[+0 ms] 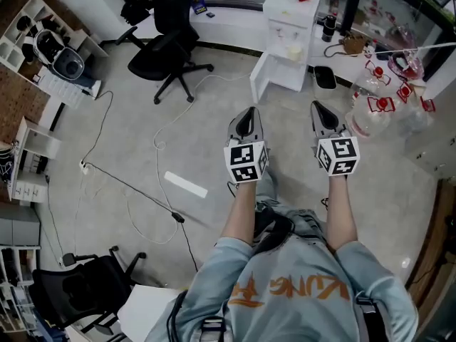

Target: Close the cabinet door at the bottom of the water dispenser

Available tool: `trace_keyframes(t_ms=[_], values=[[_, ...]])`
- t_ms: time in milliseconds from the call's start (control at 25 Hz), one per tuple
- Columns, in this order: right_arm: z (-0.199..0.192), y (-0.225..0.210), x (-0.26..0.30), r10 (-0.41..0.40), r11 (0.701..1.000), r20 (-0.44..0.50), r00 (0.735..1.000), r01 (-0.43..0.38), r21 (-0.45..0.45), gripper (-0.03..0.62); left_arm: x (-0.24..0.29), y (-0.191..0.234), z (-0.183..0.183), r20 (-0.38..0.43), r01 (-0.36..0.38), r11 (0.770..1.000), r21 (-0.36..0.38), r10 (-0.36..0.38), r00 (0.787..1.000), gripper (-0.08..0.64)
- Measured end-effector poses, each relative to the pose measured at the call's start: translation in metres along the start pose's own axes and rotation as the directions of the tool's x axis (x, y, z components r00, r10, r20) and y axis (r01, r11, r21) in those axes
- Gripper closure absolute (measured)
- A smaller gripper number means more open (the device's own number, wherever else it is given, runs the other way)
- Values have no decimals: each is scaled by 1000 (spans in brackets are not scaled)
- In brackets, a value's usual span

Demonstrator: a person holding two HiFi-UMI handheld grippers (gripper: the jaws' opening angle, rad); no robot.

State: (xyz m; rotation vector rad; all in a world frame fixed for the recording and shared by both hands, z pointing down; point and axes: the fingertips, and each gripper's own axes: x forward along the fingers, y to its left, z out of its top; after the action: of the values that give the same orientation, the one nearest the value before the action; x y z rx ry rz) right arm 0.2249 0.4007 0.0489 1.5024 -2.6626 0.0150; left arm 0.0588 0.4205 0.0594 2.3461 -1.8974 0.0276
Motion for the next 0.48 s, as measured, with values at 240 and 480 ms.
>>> trace_keyframes(t_ms=[240,480], values=[[-10,-20,50,-47,999,-5,999,47,4,563,46,40,-9,-13,-17,999,-30,17,1000,549],[0,-44,126,-89,995,17,996,88,38,563,116,79,6,-14,1,1000,-20,-1,1000,549]])
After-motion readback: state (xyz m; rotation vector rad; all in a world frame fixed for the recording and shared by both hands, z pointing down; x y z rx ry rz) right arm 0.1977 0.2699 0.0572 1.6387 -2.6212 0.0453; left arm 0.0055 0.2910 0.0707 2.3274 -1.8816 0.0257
